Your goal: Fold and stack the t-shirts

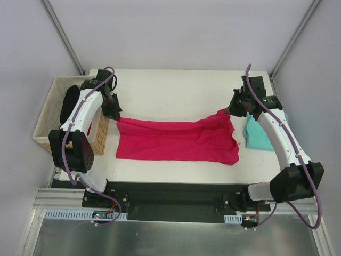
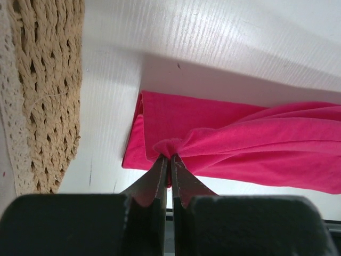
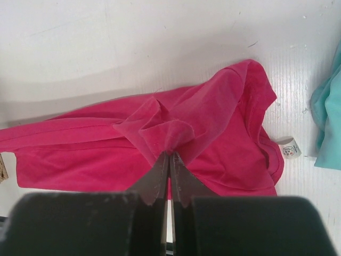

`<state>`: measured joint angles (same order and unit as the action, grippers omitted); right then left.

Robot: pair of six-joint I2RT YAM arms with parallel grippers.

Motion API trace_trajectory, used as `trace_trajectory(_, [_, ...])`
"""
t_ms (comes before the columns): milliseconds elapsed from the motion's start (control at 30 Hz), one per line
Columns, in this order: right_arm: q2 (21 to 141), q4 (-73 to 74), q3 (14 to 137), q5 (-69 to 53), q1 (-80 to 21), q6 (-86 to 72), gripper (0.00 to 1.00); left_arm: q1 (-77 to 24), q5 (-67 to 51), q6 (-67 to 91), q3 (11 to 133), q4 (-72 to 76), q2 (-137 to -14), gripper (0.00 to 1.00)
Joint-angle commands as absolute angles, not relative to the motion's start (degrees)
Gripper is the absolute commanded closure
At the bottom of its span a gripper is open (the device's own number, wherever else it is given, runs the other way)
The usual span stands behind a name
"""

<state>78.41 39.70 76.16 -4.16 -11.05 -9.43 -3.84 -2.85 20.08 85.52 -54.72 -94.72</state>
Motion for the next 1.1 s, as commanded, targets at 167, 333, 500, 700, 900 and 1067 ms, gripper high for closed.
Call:
trace_trajectory(167, [74.36,45.61,79.89,-0.88,-12.3,-11.86,0.99,-5.1,-0.62,18.9,85.69,-59.68,-90.7,1.0])
trace_trajectory(333, [72.43,47.63,80.24,-0.35,-12.48,-13.71,0.99,-5.27,-0.26,18.46,85.87,-62.13,-90.26,0.99])
trace_trajectory(500, [72.95,51.5,82.61,1.93,-12.57,-14.68,0.99,-5.54,1.93,18.02,86.83,-64.68,-89.82,0.97])
trace_trajectory(700, [73.56,53.87,84.28,2.64,-12.66,-15.03,0.99,-5.98,3.25,18.02,87.36,-67.41,-90.0,0.94])
trace_trajectory(900, [74.53,55.55,85.34,2.37,-12.66,-15.12,0.99,-6.24,3.69,18.19,87.36,-67.94,-90.0,0.93])
trace_trajectory(1067, [75.67,56.6,85.87,1.93,-12.74,-15.03,0.99,-6.42,3.43,18.11,87.63,-68.03,-90.53,0.93])
